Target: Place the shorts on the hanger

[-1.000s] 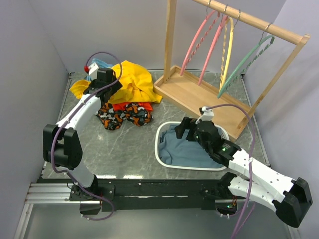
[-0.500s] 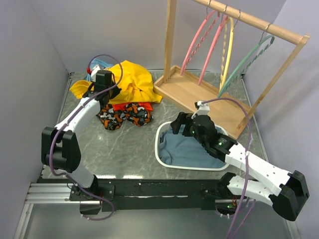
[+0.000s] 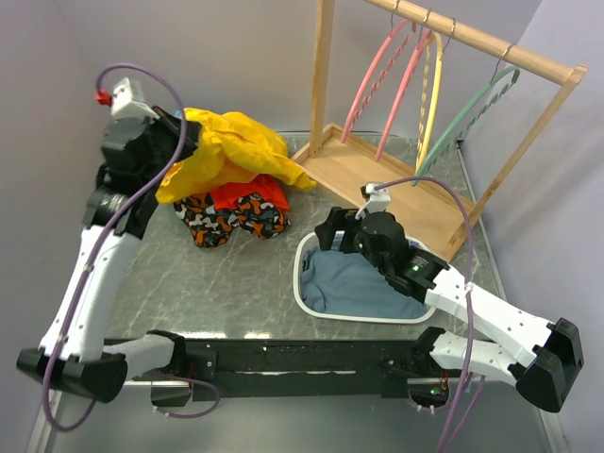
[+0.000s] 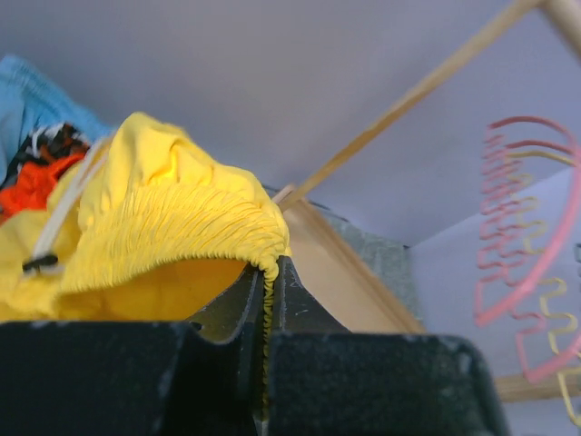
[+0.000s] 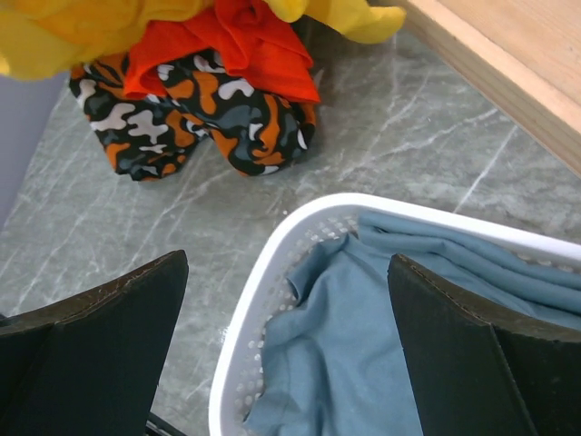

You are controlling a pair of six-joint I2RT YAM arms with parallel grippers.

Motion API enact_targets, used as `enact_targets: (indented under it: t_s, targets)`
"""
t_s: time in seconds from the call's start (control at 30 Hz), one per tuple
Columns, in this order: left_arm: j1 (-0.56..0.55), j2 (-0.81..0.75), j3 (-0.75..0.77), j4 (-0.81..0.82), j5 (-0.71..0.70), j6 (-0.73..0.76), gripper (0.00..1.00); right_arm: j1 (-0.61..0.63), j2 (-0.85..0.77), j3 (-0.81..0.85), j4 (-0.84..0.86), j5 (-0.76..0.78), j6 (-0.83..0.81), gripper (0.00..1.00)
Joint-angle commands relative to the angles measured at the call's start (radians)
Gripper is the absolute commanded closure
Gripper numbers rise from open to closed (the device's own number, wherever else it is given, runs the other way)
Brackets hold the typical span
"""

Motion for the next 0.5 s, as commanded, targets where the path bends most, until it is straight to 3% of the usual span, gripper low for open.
enact_targets:
  t_s: [0.0,0.17,0.47]
  targets:
    - [-0.017,-0.067,0.098,-0.058,0.087,0.081,0.99,0.018,-0.01,0.071,-0.005,0.017,-0.031,0.02]
    - [-0.081,-0.105,0.062,-0.089,0.13,0.098,0.99,0.041,-0.011,0.093,-0.016,0.024,-0.034,0.02]
    - [-0.319,-0.058,-0.29,0.047,0.151,0.029,0.99,0.065,-0.005,0.079,-0.025,0.05,-0.022,0.02]
